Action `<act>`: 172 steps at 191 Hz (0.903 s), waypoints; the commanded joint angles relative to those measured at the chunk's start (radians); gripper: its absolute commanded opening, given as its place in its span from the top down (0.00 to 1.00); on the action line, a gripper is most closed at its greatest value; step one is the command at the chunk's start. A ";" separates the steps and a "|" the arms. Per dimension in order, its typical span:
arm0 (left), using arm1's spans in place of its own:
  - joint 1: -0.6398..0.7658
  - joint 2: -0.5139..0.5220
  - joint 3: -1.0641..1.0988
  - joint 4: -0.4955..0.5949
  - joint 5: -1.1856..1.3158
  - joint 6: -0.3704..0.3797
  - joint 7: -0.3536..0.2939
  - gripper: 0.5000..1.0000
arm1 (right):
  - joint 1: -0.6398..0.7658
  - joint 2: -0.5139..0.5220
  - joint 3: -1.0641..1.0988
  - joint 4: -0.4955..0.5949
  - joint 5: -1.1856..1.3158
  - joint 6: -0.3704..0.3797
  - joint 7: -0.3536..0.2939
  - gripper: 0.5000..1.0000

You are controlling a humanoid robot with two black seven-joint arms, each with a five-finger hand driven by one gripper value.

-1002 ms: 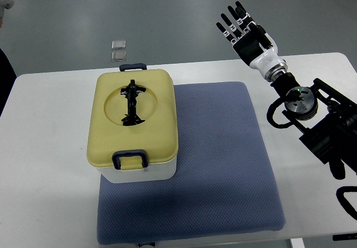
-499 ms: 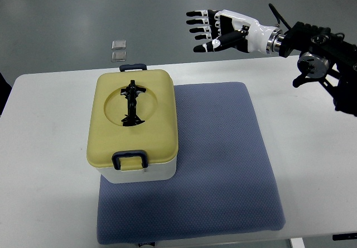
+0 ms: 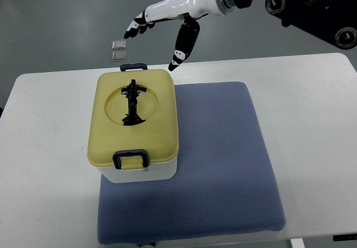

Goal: Open white storage box with right hand
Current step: 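Move the right hand over the black handle on the yellow lid, then close the right hand's fingers around the black lid handle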

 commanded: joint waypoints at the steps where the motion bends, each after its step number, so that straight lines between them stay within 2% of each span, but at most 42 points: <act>1: 0.000 0.000 -0.002 0.000 0.000 0.000 -0.001 0.00 | -0.008 0.049 -0.005 0.005 -0.030 0.000 0.006 0.14; 13: 0.000 0.000 -0.002 0.000 0.000 0.000 0.000 0.00 | -0.015 0.077 -0.024 0.003 -0.066 0.000 0.025 0.14; 63: 0.003 0.000 0.001 -0.002 -0.001 -0.012 0.000 0.00 | -0.064 0.105 -0.046 -0.014 -0.089 0.000 0.025 0.15; 87: 0.003 0.000 0.001 -0.002 -0.001 -0.012 0.000 0.00 | -0.075 0.137 -0.047 -0.018 -0.089 -0.071 0.020 0.15; 172: 0.003 0.000 0.000 0.000 -0.001 -0.011 0.000 0.00 | -0.103 0.186 -0.063 -0.054 -0.089 -0.134 0.017 0.16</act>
